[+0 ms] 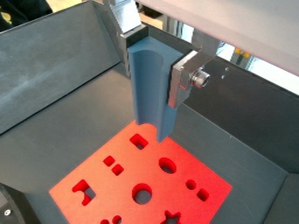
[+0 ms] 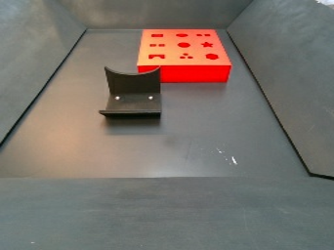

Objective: Insert the arch object.

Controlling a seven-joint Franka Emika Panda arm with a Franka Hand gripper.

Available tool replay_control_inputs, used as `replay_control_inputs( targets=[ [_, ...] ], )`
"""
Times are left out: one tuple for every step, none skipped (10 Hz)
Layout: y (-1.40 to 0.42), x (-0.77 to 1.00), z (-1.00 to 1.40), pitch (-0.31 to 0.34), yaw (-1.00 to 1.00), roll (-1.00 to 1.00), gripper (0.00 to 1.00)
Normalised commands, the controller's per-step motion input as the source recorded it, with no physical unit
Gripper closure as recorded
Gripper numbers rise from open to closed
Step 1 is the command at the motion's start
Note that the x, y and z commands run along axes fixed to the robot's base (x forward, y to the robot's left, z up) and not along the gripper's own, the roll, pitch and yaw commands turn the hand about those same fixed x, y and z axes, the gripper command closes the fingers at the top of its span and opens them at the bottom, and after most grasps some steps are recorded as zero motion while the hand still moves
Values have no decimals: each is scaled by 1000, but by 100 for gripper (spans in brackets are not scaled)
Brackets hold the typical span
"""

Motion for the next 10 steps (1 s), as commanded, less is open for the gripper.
replay_control_inputs(
  targets=[
    [129, 360, -71, 0, 0, -36, 100],
    [586, 737, -446, 0, 46, -53, 100],
    [637, 920, -646, 0, 57, 0, 100],
    [697, 980, -749, 0, 0, 0, 100],
    [669, 1000, -723, 7, 0, 20, 100],
    [674, 949, -729, 34, 0, 34, 100],
    [657, 937, -706, 33, 9, 47, 100],
    [617, 891, -649, 27, 46, 66, 100],
    [383, 766, -537, 44, 49, 171, 100],
    [271, 709, -437, 139, 11, 259, 100]
  ],
)
